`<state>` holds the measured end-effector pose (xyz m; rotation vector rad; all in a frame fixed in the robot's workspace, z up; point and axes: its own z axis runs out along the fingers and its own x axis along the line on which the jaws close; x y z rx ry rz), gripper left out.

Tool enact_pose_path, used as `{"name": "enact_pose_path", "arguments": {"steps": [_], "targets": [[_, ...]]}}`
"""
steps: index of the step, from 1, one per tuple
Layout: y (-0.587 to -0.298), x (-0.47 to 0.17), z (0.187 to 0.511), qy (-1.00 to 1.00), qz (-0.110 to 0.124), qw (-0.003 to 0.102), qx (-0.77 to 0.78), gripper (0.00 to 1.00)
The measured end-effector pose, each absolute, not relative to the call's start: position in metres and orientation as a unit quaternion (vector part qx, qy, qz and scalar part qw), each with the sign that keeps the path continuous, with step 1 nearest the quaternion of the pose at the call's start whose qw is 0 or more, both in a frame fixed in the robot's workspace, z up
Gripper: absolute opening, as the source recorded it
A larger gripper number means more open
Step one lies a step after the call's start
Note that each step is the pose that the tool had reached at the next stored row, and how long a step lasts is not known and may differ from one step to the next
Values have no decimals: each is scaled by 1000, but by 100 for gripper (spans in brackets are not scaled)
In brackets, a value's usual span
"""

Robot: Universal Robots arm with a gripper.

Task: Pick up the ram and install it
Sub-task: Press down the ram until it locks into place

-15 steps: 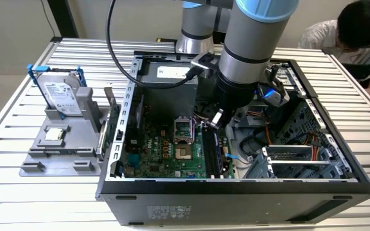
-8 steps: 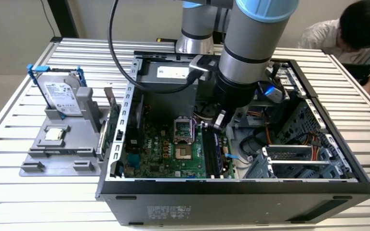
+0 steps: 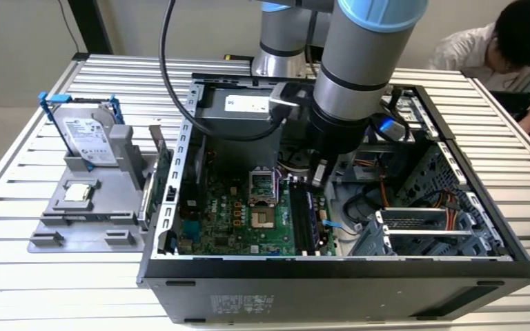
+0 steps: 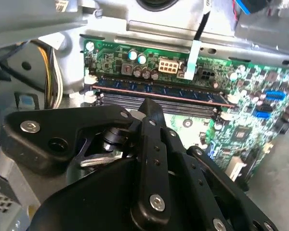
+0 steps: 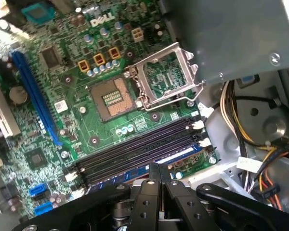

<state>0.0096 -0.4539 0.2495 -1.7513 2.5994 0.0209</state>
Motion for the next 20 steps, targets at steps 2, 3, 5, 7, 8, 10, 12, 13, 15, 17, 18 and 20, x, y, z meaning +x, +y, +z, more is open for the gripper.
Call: {"name": "enact_pose_path", "arguments": {"steps": [2,3,5,7,8,10,12,13,15,17,18,20], "targets": [[-454,10,249,819,7,4,-574,0],[-454,10,249,814,7,4,-581,0],[-454,10,249,803,6,5,-596,0],[-454,10,249,792,5,6,-611,0],[-454,10,249,786,4,7,-618,0],[-454,10,248,775,3,9,-632,0],[-454,10,248,765,1,12,-644,0],[-454,10,248,760,0,13,-650,0],[-454,10,248,748,-2,15,-664,0],[-454,10,248,738,-3,17,-675,0],[-454,10,248,735,-4,17,-678,0],[-454,10,248,732,-4,17,-681,0]]}}
